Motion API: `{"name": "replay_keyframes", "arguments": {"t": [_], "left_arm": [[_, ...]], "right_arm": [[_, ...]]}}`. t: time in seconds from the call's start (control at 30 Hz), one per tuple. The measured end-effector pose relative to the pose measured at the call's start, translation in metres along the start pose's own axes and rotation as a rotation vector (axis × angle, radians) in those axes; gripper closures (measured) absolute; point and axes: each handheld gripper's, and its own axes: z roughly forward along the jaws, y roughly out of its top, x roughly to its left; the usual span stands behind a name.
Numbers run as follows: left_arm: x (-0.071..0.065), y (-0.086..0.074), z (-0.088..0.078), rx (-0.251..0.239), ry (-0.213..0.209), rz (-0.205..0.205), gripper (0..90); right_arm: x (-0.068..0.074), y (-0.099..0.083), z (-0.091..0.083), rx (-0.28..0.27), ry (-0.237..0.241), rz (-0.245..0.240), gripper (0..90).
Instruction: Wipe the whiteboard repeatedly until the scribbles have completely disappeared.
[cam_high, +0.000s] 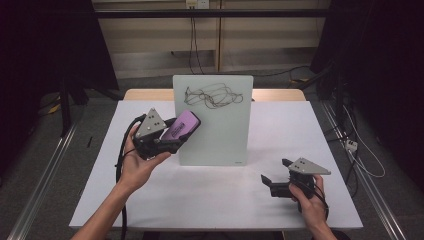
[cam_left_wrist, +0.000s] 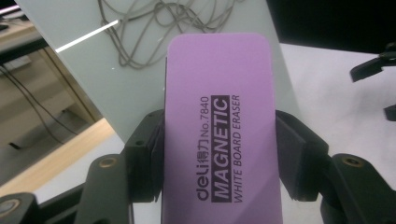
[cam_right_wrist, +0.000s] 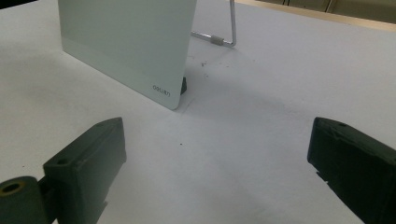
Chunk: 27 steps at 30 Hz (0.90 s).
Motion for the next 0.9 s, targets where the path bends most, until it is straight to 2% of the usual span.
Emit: {"name": "replay_keyframes", "arguments": {"t": [0.17,0.2,0.23,0.33,0.6,0.67,0.8,0.9], "left_arm": [[0.002,0.006,-0.001,-0.019,0.023,0.005,41.1],[0.003,0.007,-0.001,-0.02,0.024,0.017,41.1],[0.003,0.007,-0.001,-0.036,0.032,0.01,41.1],[0.006,0.008,-0.002,-0.038,0.048,0.011,41.0],[0.012,0.012,0.0,-0.059,0.062,-0.016,41.1],[0.014,0.016,0.001,-0.055,0.067,-0.003,41.1],[0.018,0.023,0.005,-0.073,0.071,-0.011,41.0],[0.021,0.028,0.006,-0.076,0.077,-0.001,41.1]], "right_arm": [[0.0,0.0,0.0,-0.001,0.001,0.001,4.7],[0.0,0.0,0.0,-0.001,0.001,-0.001,4.7],[0.0,0.0,0.0,0.0,0.0,0.001,4.7],[0.0,0.0,-0.001,0.0,0.0,0.001,4.7],[0.0,0.0,-0.001,0.0,-0.002,0.002,4.7],[0.0,0.0,-0.001,0.0,-0.001,0.001,4.7],[0.0,0.0,-0.001,0.0,-0.002,0.003,4.7],[0.0,0.0,-0.001,-0.001,0.0,0.003,4.7]]}}
